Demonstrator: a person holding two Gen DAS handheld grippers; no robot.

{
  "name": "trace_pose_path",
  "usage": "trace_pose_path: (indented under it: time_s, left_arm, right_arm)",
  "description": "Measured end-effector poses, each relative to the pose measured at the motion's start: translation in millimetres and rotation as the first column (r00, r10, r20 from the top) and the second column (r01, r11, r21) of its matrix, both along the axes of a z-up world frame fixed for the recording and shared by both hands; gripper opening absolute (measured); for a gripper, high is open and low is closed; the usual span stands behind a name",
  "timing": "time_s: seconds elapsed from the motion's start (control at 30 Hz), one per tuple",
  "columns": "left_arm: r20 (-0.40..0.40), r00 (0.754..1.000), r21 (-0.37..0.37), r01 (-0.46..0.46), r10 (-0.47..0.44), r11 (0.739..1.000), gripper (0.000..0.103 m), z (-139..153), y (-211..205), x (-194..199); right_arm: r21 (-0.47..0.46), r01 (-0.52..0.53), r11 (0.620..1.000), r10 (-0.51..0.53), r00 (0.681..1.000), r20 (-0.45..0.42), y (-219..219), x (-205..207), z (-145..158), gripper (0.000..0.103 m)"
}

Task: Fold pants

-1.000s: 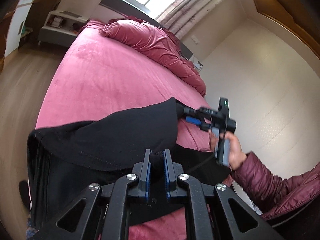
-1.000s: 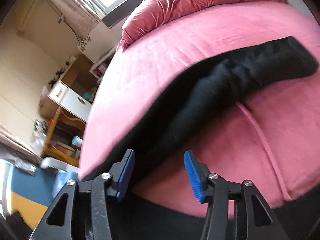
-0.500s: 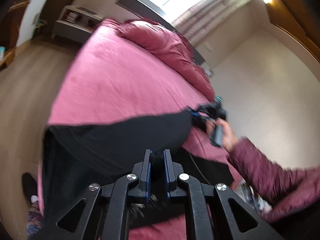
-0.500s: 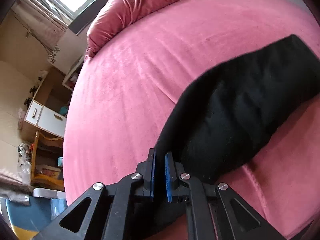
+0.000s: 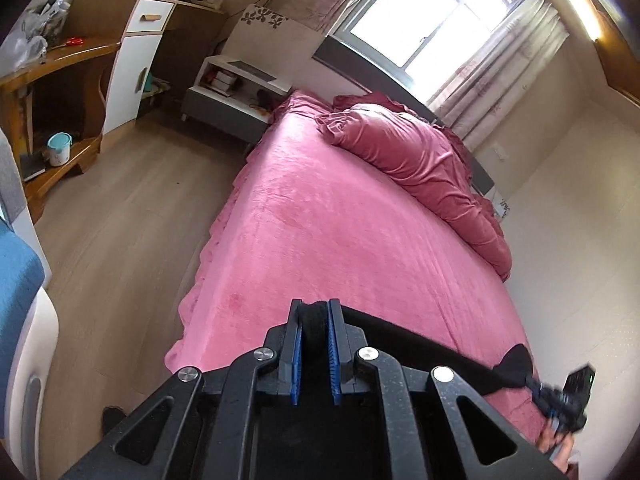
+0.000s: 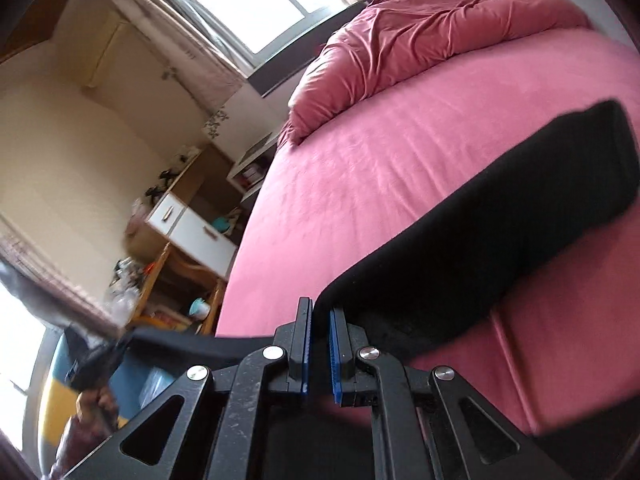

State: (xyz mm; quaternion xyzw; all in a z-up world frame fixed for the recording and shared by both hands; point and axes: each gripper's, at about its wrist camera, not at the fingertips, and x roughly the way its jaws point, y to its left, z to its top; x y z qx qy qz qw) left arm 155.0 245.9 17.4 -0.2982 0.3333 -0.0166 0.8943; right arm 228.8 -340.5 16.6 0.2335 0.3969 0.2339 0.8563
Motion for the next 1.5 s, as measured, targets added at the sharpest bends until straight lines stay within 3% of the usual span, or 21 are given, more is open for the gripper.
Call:
trace_pose_path:
  time_s: [0.17, 0.3, 0.57, 0.8, 1.1, 1.27, 1.43, 1.5]
  left_arm:
    - [0.022, 1.000, -0.050, 0.021, -0.020, 0.999, 0.011, -4.3, 1.8, -39.6]
    - [0.005, 0.999, -0.059, 0.034, -0.034, 0.998, 0.011, -15.2, -6.3, -81.9]
    - [-0.132, 0.991, -0.122, -0.020, 0.004, 0.992, 0.011, -71.2, -15.3, -153.3]
    - [-0.258, 0.966, -0.115, -0.056, 0.024, 0.992, 0.011, -117.3, -21.3, -178.4]
    - [-0.253, 0.967, -0.109, -0.058, 0.029, 0.992, 0.011, -114.1, -20.9, -186.6]
    - [-0.293, 0.956, -0.108, -0.069, 0.034, 0.992, 0.011, -129.8, -18.3, -193.0]
    - [-0.362, 0.931, -0.125, -0.107, 0.055, 0.986, 0.030, -136.6, -10.0, -197.7]
    - [-0.369, 0.926, -0.137, -0.139, 0.080, 0.981, 0.031, -132.8, -3.1, -202.3]
  right_arm:
    - [-0.005, -0.043, 0.999, 0.043, 0.997, -0.059, -20.6, -77.4, -23.3, 0.008]
    - [-0.007, -0.034, 0.999, 0.033, 0.991, -0.131, -27.1, -114.0, -52.5, 0.008]
    - [-0.059, -0.039, 0.998, 0.024, 0.972, -0.236, -35.2, -156.3, -96.2, 0.007]
    - [-0.100, -0.034, 0.994, 0.006, 0.963, -0.269, -41.7, -175.1, -114.2, 0.006]
    - [-0.141, -0.082, 0.987, 0.050, 0.976, -0.213, -35.8, -191.0, -86.7, 0.006]
    - [-0.166, -0.102, 0.981, 0.056, 0.964, -0.261, -37.5, -198.9, -104.6, 0.006]
    - [-0.183, -0.093, 0.979, 0.031, 0.947, -0.320, -39.8, -190.9, -131.7, 0.006]
    - [-0.193, -0.097, 0.976, 0.031, 0.947, -0.319, -38.8, -187.2, -134.3, 0.006]
